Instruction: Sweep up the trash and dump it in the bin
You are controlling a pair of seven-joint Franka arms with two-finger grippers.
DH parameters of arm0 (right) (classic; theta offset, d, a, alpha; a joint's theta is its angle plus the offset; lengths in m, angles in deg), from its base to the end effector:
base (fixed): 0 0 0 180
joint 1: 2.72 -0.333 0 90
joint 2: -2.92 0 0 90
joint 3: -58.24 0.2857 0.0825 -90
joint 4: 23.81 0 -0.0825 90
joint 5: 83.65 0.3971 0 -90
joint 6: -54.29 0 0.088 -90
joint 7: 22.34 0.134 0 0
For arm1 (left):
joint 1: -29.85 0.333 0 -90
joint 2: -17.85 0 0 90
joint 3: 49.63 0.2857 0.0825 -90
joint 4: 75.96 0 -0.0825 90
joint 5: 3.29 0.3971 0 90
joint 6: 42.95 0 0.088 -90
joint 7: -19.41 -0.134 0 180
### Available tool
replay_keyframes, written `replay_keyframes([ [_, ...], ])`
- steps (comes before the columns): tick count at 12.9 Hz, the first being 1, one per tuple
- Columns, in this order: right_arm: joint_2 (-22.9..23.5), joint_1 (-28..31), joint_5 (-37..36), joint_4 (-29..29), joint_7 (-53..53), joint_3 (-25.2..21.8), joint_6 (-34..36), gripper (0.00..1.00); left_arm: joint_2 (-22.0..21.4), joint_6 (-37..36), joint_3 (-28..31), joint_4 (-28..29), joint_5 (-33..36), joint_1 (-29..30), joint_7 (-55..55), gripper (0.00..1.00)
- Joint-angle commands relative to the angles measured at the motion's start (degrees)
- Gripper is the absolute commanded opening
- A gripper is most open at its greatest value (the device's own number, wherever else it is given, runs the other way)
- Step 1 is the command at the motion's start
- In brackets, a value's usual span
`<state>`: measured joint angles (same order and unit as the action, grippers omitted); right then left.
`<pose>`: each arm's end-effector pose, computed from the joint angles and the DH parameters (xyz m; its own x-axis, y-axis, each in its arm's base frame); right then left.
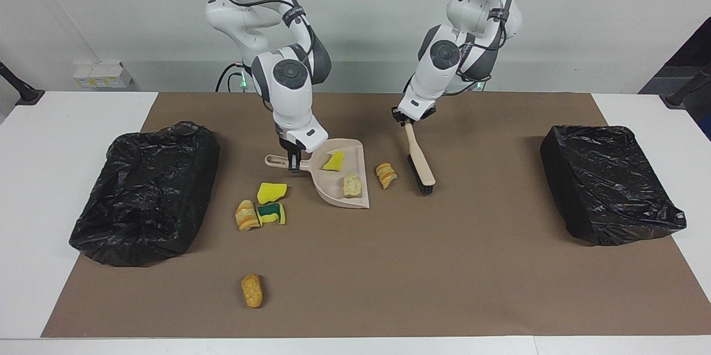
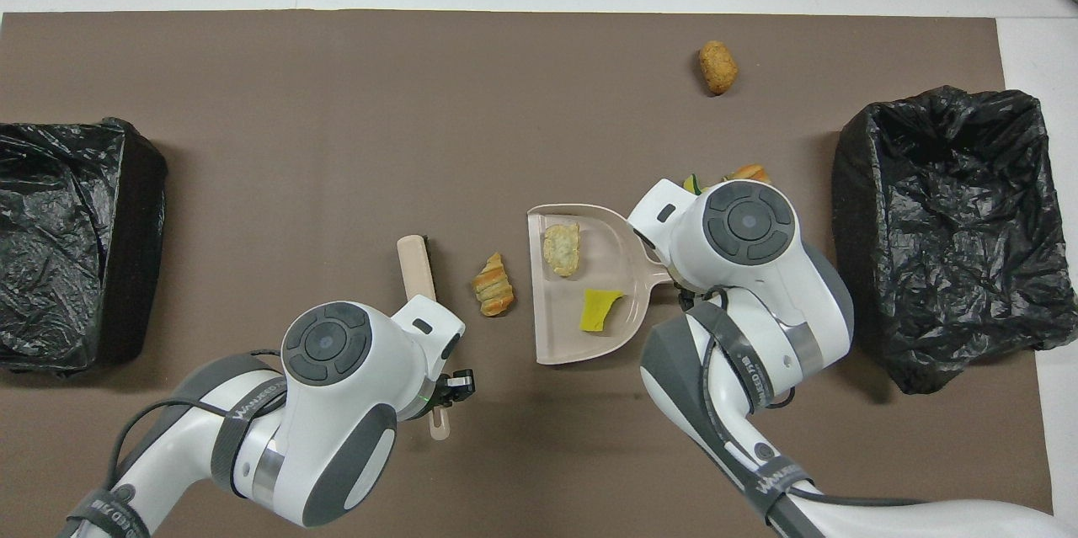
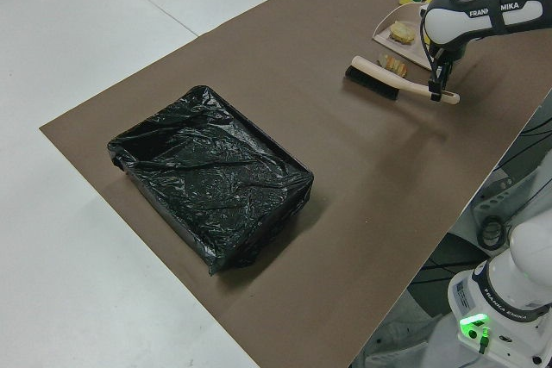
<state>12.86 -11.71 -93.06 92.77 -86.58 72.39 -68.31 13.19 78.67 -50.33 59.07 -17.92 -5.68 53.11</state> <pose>0.5360 0.2170 0.2937 -0.0457 0.9929 -0.1096 0.9988 0.0438 -0.0196 0.3795 -0.2993 0.2859 0.9652 0.0952 -0.2435 0.1149 -0.9911 0.0678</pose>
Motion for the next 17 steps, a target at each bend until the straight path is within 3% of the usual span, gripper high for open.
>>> replay_keyframes([
  [1,1.8,-2.8,-3.2,0.1,6.5,0.0,-2.4,0.00,-0.6,2.4,-0.4,0.9,0.7,0.1,-0.9,0.00],
  [6,3.9,-4.8,-5.0,-1.1,12.4,0.0,-3.3,0.00,-0.4,4.4,-0.6,0.1,-1.4,-5.7,-0.8,0.00],
  [8,4.0,-5.0,-5.0,-1.7,13.4,0.0,-3.3,0.00,1.6,5.6,-0.8,-1.2,-2.7,-8.9,-0.4,0.00],
  [12,4.2,-5.2,-5.0,-2.4,13.5,0.0,-2.1,0.00,3.8,6.6,-1.1,-7.0,-6.0,-12.5,1.5,0.00],
  [15,4.1,-5.2,-5.0,-2.4,13.5,0.0,-1.8,0.00,3.9,4.9,-1.2,-10.0,-6.1,-13.2,3.7,0.00],
  [17,3.6,-4.6,-5.0,-2.5,13.1,0.0,-1.3,0.00,2.2,-0.9,-1.1,-11.4,-6.0,-13.2,3.8,0.00],
])
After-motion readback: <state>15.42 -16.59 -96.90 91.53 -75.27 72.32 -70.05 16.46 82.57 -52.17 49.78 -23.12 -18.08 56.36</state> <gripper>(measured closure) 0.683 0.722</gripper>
